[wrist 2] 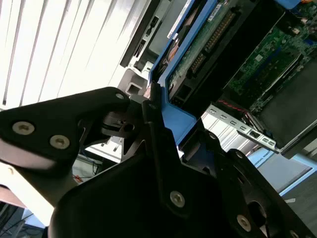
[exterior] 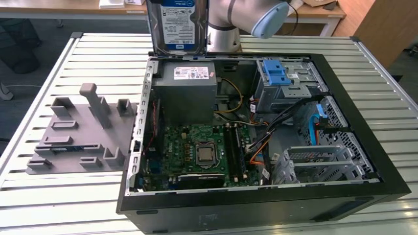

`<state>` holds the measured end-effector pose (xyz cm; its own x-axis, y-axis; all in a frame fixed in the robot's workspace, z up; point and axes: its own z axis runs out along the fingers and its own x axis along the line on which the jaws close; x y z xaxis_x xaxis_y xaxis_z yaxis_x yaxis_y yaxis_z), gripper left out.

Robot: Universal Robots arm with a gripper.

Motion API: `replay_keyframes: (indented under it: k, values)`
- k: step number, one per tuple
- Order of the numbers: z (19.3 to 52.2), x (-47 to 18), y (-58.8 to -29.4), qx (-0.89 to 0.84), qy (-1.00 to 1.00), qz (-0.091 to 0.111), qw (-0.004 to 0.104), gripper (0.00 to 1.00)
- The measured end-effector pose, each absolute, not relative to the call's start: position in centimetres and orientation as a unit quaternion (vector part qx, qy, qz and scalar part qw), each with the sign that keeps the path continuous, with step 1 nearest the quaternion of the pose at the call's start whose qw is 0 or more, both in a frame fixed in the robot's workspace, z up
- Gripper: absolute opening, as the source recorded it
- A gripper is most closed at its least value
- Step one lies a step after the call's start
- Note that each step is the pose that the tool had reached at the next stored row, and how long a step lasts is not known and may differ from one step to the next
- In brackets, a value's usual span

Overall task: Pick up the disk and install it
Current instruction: 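Pick up the disk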

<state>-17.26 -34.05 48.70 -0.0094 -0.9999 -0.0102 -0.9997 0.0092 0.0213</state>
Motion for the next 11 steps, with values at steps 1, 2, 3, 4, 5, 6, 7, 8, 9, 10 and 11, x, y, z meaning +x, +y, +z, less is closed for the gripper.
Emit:
replay_keyframes:
  k: [1,2,3,4,5,6,7,8,9,10,11]
  values:
    - [48.70,-17.33,-34.05,0.704,-0.710,-0.011,0.004,0.36]
    - [48.69,-17.33,-34.05,0.703,-0.712,-0.011,0.004,0.36]
    - [48.69,-17.33,-34.05,0.697,-0.717,-0.011,0.004,0.36]
    - [48.69,-17.33,-34.05,0.696,-0.718,-0.011,0.004,0.36]
    - [48.70,-17.33,-34.05,0.696,-0.718,-0.011,0.004,0.36]
    - [48.69,-17.34,-34.05,0.696,-0.718,-0.011,0.004,0.36]
    - [48.69,-17.34,-34.05,0.696,-0.718,-0.011,0.004,0.36]
    - [48.69,-17.34,-34.05,0.696,-0.718,-0.011,0.004,0.36]
    - [48.69,-17.33,-34.05,0.696,-0.718,-0.011,0.004,0.36]
    - [48.69,-17.33,-34.05,0.696,-0.718,-0.011,0.004,0.36]
    - [48.69,-17.32,-34.05,0.695,-0.718,-0.011,0.004,0.36]
